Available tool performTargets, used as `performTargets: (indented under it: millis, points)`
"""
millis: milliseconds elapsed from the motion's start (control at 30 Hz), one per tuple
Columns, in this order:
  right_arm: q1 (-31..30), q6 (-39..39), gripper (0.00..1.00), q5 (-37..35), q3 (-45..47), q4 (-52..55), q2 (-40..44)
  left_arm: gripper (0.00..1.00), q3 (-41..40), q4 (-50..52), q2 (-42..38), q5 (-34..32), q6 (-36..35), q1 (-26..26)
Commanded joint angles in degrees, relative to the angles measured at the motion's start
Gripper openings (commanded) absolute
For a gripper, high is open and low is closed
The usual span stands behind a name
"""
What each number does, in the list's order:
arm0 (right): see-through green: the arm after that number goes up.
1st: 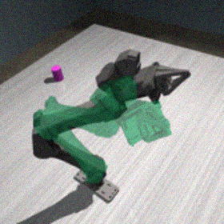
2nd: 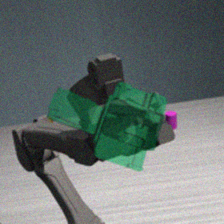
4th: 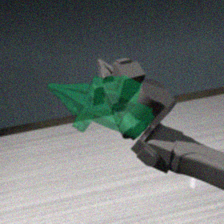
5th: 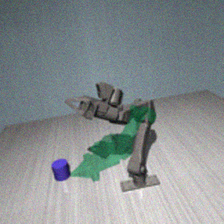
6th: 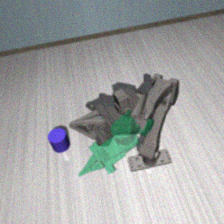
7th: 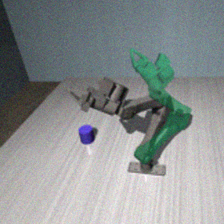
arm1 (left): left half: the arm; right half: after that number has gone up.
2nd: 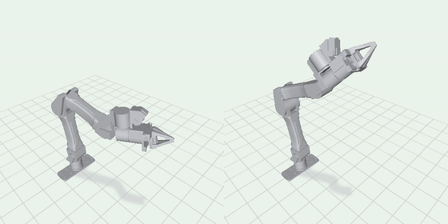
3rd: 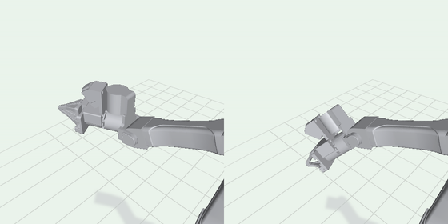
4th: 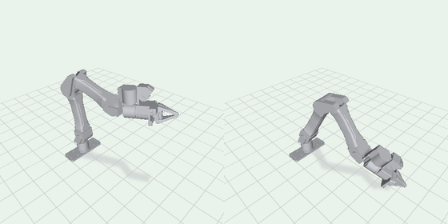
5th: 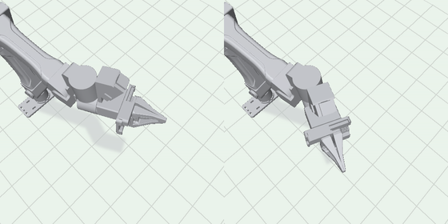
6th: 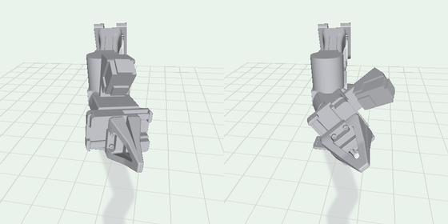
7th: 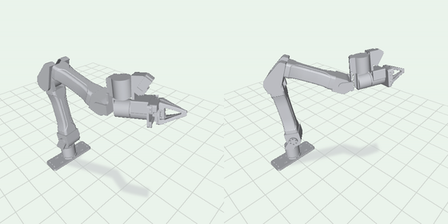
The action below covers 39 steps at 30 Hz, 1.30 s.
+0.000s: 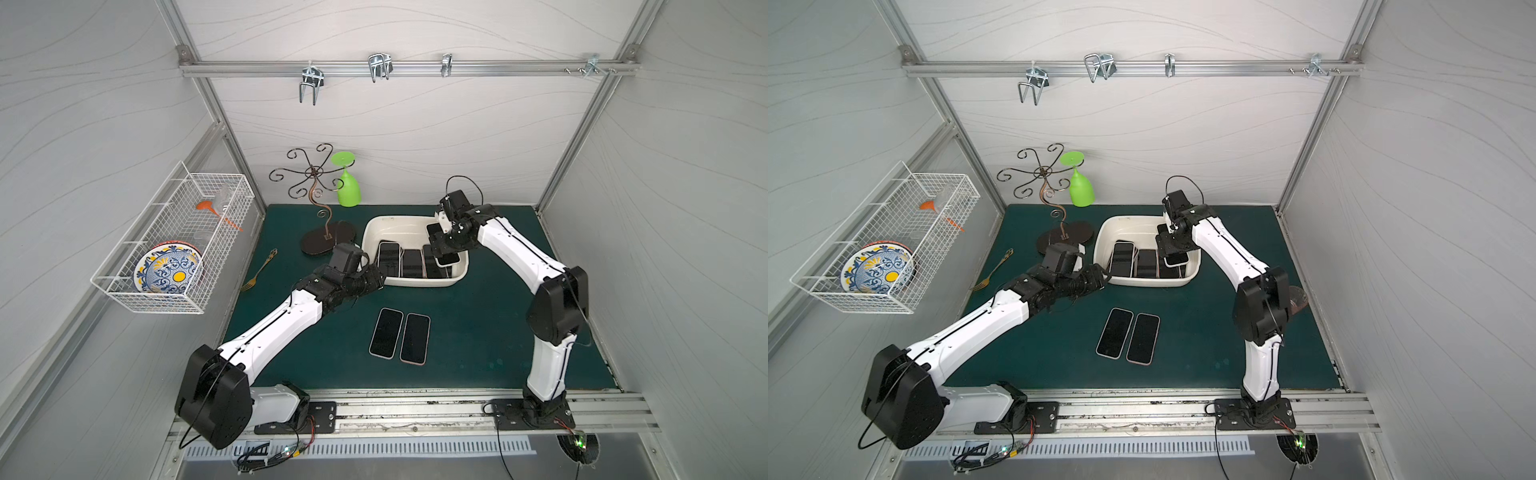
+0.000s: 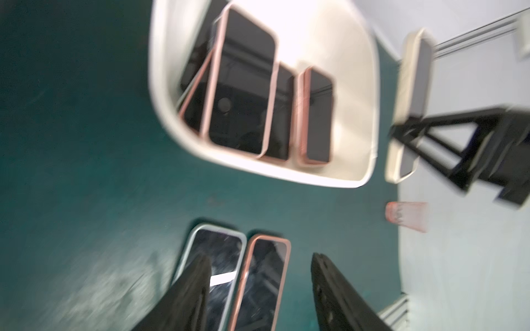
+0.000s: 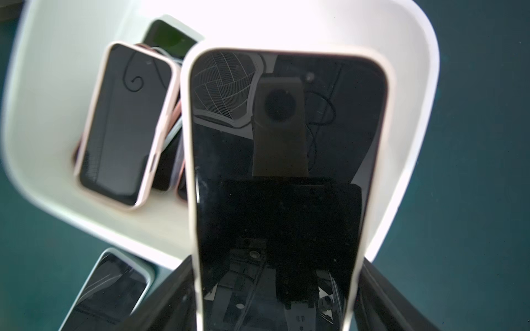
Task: Take the phone out of the storage box
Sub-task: Adjust the phone at the center of the board.
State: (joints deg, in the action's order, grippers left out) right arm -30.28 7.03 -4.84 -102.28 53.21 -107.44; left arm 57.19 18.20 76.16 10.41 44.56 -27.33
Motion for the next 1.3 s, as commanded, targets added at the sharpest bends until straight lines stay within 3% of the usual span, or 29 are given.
performTargets:
  millis: [0, 267, 633, 1267]
  points:
    - [-1.85, 2.29, 0.39, 4.31, 4.09, -0.35, 6.67, 0.63, 6.43, -8.00, 5.30, 6.41, 0.97, 0.76]
    - [-5.98, 4.72, 0.40, 10.21, 11.23, -1.90, 13.79, 0.64, 12.96, -14.54, 14.97, 12.17, 4.48, -0.43]
    - [-10.14, 6.03, 0.40, 15.05, 11.59, -2.83, 12.97, 0.65, 12.52, -16.99, 17.48, 11.95, 5.98, -1.93]
    - [-9.55, 7.16, 0.40, 16.48, 12.47, -3.48, 11.01, 0.65, 2.85, -20.64, 5.65, 8.04, 7.39, -1.00]
